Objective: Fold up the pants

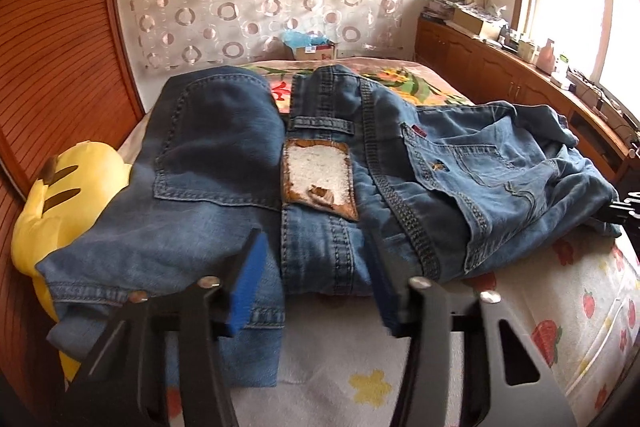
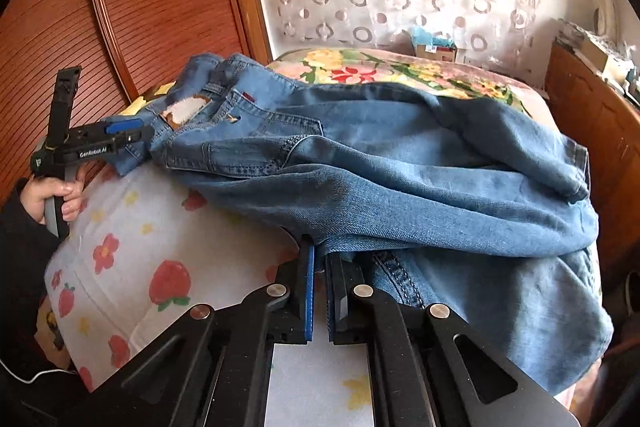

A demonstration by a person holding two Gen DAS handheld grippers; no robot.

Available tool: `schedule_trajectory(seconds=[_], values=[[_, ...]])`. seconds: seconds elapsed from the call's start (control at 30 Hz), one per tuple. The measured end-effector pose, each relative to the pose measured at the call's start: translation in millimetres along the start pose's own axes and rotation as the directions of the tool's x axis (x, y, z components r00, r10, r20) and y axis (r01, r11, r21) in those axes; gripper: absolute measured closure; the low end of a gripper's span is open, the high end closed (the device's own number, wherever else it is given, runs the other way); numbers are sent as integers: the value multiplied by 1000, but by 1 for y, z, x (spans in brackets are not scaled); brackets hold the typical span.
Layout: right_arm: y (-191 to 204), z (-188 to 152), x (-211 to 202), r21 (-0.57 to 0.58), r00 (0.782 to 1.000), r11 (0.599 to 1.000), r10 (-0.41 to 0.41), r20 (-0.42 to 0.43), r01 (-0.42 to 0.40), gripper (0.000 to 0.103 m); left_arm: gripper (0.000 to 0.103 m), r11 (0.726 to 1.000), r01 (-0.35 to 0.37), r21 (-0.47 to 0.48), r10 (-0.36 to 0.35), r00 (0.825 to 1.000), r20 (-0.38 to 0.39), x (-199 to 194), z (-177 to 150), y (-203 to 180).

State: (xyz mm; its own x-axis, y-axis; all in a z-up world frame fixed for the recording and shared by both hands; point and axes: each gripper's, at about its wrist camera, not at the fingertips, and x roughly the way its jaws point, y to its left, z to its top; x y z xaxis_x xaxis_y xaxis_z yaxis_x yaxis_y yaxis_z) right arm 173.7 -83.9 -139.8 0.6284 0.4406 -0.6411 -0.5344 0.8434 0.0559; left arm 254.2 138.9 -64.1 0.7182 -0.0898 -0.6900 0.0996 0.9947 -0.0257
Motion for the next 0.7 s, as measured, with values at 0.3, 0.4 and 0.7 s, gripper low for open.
schedule_trajectory(seconds=[0.3,0.4,0.7], values=[[-8,-2,-3,29,999,999,30,14,-31,99,80,1000,22,14,-22,999,-39,12,2,-4],[-11,-3,-7,30,999,999,36,24,-37,99,90,1000,9,26,-8,999,-33,8,3,-9],[-7,-2,-38,-11,996,1000,19,86,-18,99,101,998,-65,20,63,993,100,-52,19,-16]])
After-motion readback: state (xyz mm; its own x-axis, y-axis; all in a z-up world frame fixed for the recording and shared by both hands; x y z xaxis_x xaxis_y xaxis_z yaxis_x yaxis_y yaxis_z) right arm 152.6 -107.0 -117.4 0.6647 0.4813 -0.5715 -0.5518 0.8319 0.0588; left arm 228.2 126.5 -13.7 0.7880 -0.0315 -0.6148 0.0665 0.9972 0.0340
